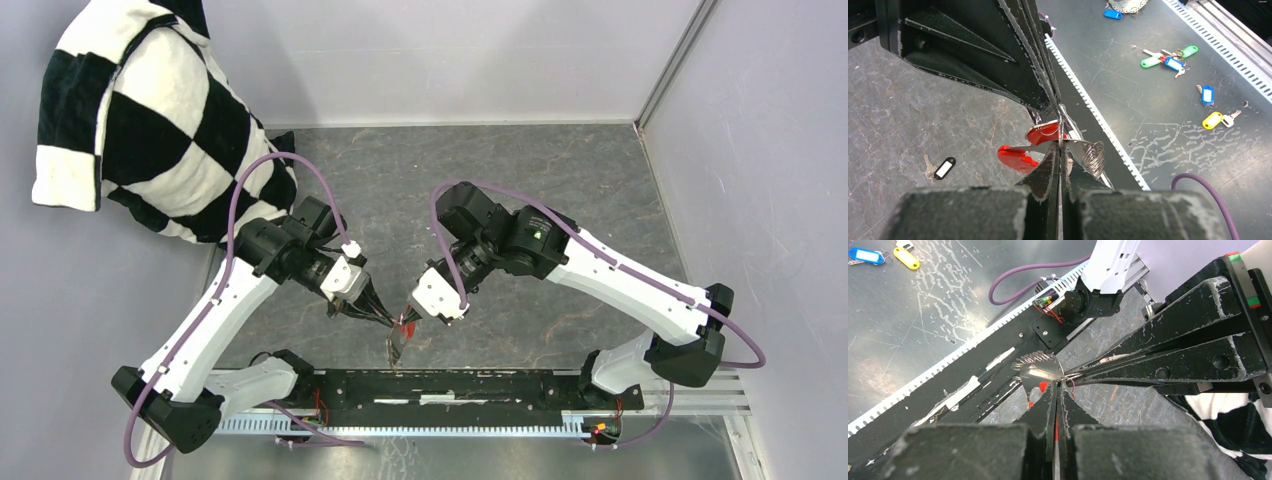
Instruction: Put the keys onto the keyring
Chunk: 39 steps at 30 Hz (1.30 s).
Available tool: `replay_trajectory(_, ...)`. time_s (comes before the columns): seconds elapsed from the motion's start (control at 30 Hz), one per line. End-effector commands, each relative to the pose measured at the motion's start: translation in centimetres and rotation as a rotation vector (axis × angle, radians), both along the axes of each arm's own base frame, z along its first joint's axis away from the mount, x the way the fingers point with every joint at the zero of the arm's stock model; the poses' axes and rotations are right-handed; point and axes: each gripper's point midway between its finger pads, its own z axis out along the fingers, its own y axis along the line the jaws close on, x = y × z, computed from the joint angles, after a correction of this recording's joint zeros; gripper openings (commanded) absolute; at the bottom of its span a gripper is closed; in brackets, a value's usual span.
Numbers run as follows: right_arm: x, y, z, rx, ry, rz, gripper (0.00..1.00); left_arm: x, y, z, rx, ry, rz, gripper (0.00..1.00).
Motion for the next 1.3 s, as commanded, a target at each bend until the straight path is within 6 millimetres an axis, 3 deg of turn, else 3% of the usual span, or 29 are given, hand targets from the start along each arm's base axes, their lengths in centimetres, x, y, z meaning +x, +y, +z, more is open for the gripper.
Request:
replay_trajectory(0.0,-0.6,0.2,2.7,0.102,-0.042,0.031,0.0,0.2,-0.3,1.3,-0.061,-0.073,-0.024,0.02)
replay_trajectory(0.9,0.4,1.8,2.5,0.179,-0.005,-0.061,0.0,0.1,-0.3,1.4,-0.067,-0.091,-0.028,0.02)
replay_trajectory(1.27,0.7,2.4,3.3,0.277,0.035,-0.122,0.0,0.2,-0.4,1.6,-0.074,-0.104,-0.03,0.02)
